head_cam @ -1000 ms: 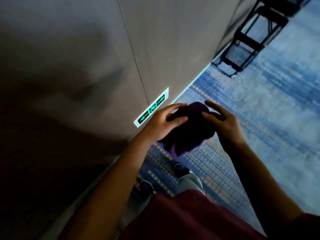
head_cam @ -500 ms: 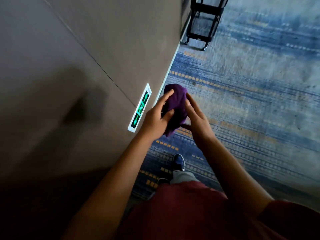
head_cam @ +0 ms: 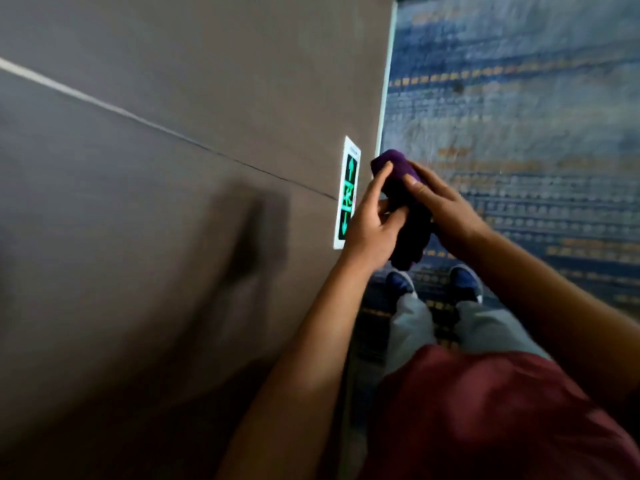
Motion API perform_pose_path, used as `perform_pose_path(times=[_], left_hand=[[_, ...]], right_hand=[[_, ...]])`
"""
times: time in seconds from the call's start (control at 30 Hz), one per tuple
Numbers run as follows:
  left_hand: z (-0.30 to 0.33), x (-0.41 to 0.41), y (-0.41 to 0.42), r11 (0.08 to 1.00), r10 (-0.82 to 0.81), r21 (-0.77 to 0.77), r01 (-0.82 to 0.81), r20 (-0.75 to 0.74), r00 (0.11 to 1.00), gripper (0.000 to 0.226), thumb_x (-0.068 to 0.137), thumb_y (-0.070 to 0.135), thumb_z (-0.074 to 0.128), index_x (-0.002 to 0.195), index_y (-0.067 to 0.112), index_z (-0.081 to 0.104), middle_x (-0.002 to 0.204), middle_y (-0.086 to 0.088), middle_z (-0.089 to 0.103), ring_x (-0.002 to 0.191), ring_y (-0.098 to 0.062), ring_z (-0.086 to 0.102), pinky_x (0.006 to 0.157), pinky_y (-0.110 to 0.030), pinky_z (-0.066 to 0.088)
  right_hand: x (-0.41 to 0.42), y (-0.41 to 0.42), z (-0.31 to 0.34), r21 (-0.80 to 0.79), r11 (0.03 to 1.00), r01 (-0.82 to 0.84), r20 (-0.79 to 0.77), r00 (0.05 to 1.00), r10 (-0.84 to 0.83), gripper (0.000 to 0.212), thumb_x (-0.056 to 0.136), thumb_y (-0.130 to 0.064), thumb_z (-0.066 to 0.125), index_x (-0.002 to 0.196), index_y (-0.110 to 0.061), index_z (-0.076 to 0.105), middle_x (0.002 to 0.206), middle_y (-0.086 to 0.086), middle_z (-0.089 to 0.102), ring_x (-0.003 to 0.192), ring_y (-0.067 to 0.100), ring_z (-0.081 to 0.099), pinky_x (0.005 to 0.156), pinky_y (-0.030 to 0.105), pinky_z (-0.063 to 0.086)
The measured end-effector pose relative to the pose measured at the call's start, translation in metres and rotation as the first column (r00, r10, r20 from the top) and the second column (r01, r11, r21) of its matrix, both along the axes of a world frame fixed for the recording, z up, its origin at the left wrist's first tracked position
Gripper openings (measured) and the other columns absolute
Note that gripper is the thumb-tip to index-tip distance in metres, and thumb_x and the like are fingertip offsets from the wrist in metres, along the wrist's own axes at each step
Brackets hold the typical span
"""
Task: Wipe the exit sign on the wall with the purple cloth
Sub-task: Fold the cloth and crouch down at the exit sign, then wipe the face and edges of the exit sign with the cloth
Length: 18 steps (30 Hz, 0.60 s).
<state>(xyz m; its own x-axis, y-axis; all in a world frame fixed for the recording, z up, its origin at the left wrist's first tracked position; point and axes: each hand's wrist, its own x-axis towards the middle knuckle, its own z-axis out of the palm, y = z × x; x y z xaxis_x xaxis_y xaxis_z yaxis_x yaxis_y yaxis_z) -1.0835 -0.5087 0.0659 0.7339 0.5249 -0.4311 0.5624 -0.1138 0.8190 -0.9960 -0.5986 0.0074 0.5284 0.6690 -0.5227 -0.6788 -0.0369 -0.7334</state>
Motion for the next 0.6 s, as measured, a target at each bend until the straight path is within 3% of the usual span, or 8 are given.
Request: perform_pose_path(times=[0.07,0.13,0.2,0.33,0.4,0.5,0.53,0.6], left_hand=[[-0.026,0.011,0.01,0.998,-0.07,0.01,0.07,-0.005,0.998,0.071,0.095,-0.005,0.056,0.159,0.018,0.033,0.155,-0.014,0.048,0.133,-0.025,0.059,0.115,-0.049,0.044],[-0.055,0.024,0.027,0.99,-0.138,0.036,0.137,0.002,0.99,0.071,0.096,-0.001,0.056,0.159,0.023,0.033,0.153,-0.008,0.053,0.127,-0.019,0.063,0.112,-0.047,0.048],[-0.078,0.033,0.046,0.981,-0.192,0.033,0.192,0.005,0.981,0.071,0.098,0.003,0.056,0.158,0.032,0.034,0.142,-0.001,0.062,0.117,-0.016,0.069,0.106,-0.046,0.053],[-0.129,0.033,0.064,0.978,-0.205,-0.02,0.206,0.033,0.978,0.071,0.1,0.008,0.056,0.155,0.044,0.032,0.139,-0.005,0.066,0.114,-0.014,0.071,0.103,-0.048,0.055],[-0.157,0.026,0.074,0.987,-0.152,-0.038,0.155,0.072,0.986,0.068,0.101,0.011,0.058,0.157,0.04,0.032,0.131,0.006,0.069,0.109,-0.012,0.073,0.099,-0.043,0.058],[-0.2,0.005,0.09,0.998,-0.061,0.006,0.061,0.16,0.985,0.061,0.102,0.009,0.057,0.157,0.023,0.035,0.084,0.026,0.066,0.071,0.005,0.061,0.076,-0.013,0.05],[-0.213,-0.004,0.092,0.999,-0.045,0.013,0.043,0.169,0.985,0.059,0.103,0.009,0.057,0.157,0.021,0.036,0.068,0.022,0.056,0.061,0.004,0.05,0.071,-0.01,0.044],[-0.236,-0.019,0.094,0.999,-0.037,0.014,0.035,0.193,0.98,0.056,0.103,0.009,0.057,0.154,0.021,0.04,0.067,0.014,0.048,0.063,-0.001,0.042,0.069,-0.013,0.041]], right_hand=[[0.001,0.008,-0.019,0.019,0.995,0.098,-0.088,0.992,-0.096,0.041,0.104,-0.024,0.06,0.145,-0.02,0.057,0.137,0.013,0.069,0.124,0.026,0.066,0.114,0.045,0.048],[0.006,0.015,-0.043,0.0,0.979,0.206,-0.131,0.97,-0.204,0.041,0.105,-0.022,0.06,0.146,-0.018,0.056,0.137,0.014,0.069,0.122,0.026,0.067,0.11,0.042,0.052],[0.012,0.027,-0.059,-0.035,0.966,0.255,-0.11,0.96,-0.257,0.044,0.101,-0.029,0.066,0.144,-0.026,0.058,0.133,0.004,0.072,0.12,0.02,0.07,0.099,0.035,0.057],[0.015,0.043,-0.109,-0.147,0.94,0.308,0.013,0.951,-0.309,0.055,0.087,-0.044,0.075,0.139,-0.04,0.058,0.14,-0.004,0.067,0.128,0.013,0.066,0.108,0.035,0.052],[0.008,0.059,-0.14,-0.137,0.928,0.346,0.031,0.938,-0.345,0.054,0.083,-0.045,0.076,0.135,-0.043,0.059,0.138,-0.008,0.068,0.126,0.009,0.066,0.103,0.029,0.054],[-0.006,0.081,-0.186,-0.119,0.907,0.405,0.038,0.914,-0.404,0.048,0.087,-0.04,0.072,0.133,-0.046,0.062,0.139,-0.01,0.068,0.126,0.007,0.066,0.108,0.035,0.053],[-0.009,0.086,-0.201,-0.123,0.908,0.4,0.045,0.916,-0.398,0.047,0.088,-0.039,0.071,0.133,-0.046,0.062,0.14,-0.01,0.067,0.127,0.008,0.065,0.112,0.039,0.051],[-0.015,0.096,-0.229,-0.118,0.925,0.362,0.081,0.932,-0.354,0.05,0.088,-0.038,0.07,0.138,-0.041,0.061,0.141,-0.007,0.066,0.13,0.011,0.063,0.116,0.044,0.047]])
